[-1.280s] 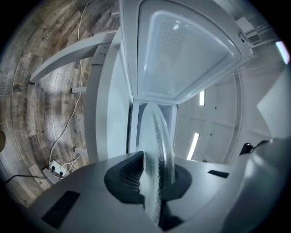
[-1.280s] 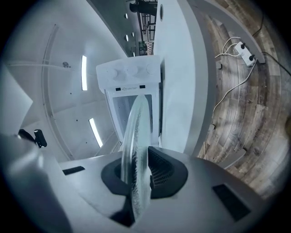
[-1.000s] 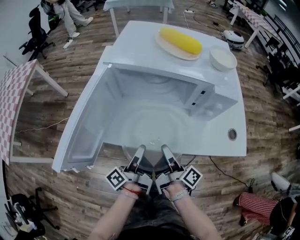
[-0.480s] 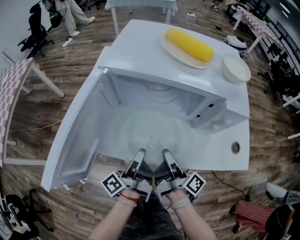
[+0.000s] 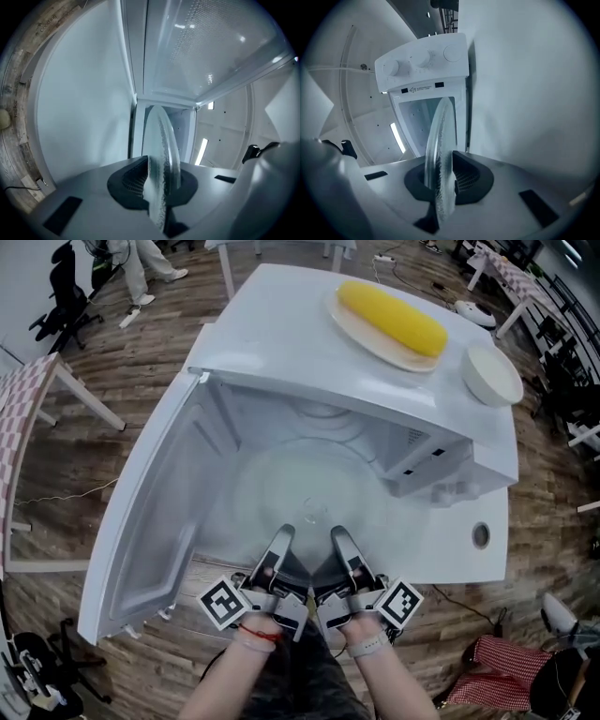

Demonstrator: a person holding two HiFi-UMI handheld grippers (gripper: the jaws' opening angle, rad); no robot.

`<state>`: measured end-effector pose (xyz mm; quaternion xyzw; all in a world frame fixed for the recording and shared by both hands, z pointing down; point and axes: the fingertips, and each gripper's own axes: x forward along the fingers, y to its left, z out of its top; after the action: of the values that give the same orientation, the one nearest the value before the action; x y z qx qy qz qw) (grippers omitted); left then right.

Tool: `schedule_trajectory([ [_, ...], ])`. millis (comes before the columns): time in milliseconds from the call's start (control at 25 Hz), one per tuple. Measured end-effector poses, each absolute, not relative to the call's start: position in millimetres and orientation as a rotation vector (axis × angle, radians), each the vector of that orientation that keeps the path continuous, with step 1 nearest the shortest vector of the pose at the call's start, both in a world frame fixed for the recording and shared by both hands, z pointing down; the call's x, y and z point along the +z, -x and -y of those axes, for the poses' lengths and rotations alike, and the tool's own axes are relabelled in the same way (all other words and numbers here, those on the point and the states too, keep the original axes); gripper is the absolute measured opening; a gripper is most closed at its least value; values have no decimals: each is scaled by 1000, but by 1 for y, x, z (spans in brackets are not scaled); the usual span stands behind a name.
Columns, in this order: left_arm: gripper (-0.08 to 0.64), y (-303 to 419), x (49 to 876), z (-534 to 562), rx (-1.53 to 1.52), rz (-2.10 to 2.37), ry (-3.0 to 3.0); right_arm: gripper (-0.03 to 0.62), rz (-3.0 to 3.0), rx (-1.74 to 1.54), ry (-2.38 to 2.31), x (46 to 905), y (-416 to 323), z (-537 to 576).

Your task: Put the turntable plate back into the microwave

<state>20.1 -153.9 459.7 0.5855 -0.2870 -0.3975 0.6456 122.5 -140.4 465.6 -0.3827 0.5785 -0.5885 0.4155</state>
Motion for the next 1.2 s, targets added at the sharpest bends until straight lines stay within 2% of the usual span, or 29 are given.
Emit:
schedule_trajectory([
  [1200, 32, -31, 471, 211, -879, 617, -1364, 40, -1440, -1432, 993, 475, -134, 193],
])
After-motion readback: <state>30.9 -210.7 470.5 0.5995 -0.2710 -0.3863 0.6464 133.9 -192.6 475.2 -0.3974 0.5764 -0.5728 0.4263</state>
